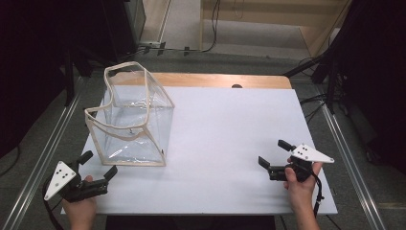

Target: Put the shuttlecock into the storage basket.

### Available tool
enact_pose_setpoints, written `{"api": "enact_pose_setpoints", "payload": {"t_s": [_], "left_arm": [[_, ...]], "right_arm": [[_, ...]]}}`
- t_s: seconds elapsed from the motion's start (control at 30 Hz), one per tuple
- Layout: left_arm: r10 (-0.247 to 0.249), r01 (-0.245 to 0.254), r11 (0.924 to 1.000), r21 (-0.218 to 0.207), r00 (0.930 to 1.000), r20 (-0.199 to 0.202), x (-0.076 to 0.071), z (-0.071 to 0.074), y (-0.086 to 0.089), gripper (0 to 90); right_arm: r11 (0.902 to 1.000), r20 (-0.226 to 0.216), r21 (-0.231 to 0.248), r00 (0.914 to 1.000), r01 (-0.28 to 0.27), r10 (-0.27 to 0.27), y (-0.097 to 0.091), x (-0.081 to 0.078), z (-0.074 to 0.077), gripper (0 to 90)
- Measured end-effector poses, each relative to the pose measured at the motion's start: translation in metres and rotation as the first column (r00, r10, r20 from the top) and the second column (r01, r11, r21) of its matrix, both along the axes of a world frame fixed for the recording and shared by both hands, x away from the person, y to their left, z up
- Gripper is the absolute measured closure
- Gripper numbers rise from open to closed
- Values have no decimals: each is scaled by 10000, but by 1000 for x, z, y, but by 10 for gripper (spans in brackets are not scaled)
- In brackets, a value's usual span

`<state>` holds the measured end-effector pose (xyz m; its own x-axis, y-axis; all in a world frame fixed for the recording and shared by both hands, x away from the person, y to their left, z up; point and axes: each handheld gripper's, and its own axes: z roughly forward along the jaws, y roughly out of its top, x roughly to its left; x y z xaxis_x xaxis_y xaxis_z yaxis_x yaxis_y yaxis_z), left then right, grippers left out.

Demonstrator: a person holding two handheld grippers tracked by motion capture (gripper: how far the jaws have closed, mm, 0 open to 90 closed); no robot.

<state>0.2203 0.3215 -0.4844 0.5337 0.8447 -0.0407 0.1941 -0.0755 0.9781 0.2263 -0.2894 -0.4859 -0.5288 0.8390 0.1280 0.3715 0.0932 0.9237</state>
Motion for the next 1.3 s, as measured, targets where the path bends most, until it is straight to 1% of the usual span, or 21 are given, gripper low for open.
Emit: {"api": "enact_pose_setpoints", "payload": {"t_s": [0.07, 0.13, 0.3, 0.37, 0.47, 0.5, 0.57, 0.73, 0.83, 0.93, 1.0, 1.03, 1.1, 1.13, 1.2, 1.23, 1.3], "left_arm": [[-16, 16, 10000, 9, 10000, 3, 0, 0, 0, 0], [-8, 8, 10000, -21, 10000, 0, 0, 0, 0, 0], [-1, 1, 10000, -30, 10000, 10, 0, 0, 0, 0], [0, 0, 10000, -56, 10000, 13, 0, 0, 0, 0], [-7, 8, 9999, -105, 10000, 14, 0, 0, 1, 0], [3, -3, 9999, -109, 10000, 8, 0, 0, 1, 0], [-2, 2, 9999, -128, 10000, 13, 0, 0, 1, 0], [-24, 24, 9999, -129, 10000, 6, 0, 0, 2, 0], [-19, 19, 9999, -132, 10000, 6, 0, 0, 1, 0], [18, -18, 9999, -170, 10000, 3, 0, 0, 2, 0], [24, -25, 9998, -174, 10000, -4, 0, 0, 3, 0], [31, -31, 9999, -167, 10000, -10, 0, 0, 2, 0], [-3, 2, 9998, -200, 10000, -13, 0, 0, 3, 0], [-14, 14, 9998, -221, 10000, -21, 0, 0, 3, 0], [2, -3, 9994, -339, 10000, -19, 0, 0, 4, 0], [-4, 3, 9993, -364, 10000, -30, 1, 0, 4, 0], [-43, 43, 9991, -413, 10000, 1, 0, 0, 5, 0]], "right_arm": [[9999, 13, -2, 9999, 166, -166, -5, -2, -2, 0], [9995, 41, -112, 9996, 280, -279, -9, -3, -3, 0], [9990, 140, -14, 9989, 450, -449, -20, -6, -8, 0], [9985, 198, 177, 9984, 525, -528, -25, -7, -10, 0], [9963, 290, 264, 9962, 817, -825, -35, -9, -13, 0], [9952, 342, 189, 9947, 964, -970, -38, -9, -14, 0], [9928, 286, 427, 9932, 1119, -1132, -46, -11, -16, 0], [9856, 364, 594, 9863, 1583, -1606, -61, -16, -16, 0], [9839, 459, 520, 9838, 1711, -1736, -67, -18, -17, 0], [9815, 517, 604, 9814, 1816, -1847, -70, -20, -17, 0], [9809, 615, 536, 9798, 1871, -1903, -72, -21, -19, 0], [9798, 592, 485, 9787, 1940, -1967, -73, -22, -19, 0], [9800, 595, 612, 9794, 1896, -1932, -76, -23, -20, 0], [9789, 692, 628, 9776, 1947, -1989, -77, -23, -20, 0], [9768, 705, 796, 9764, 1986, -2043, -80, -25, -20, 0], [9759, 755, 815, 9751, 2024, -2085, -82, -26, -20, 0], [9728, 718, 778, 9720, 2180, -2236, -85, -28, -20, 0]]}}
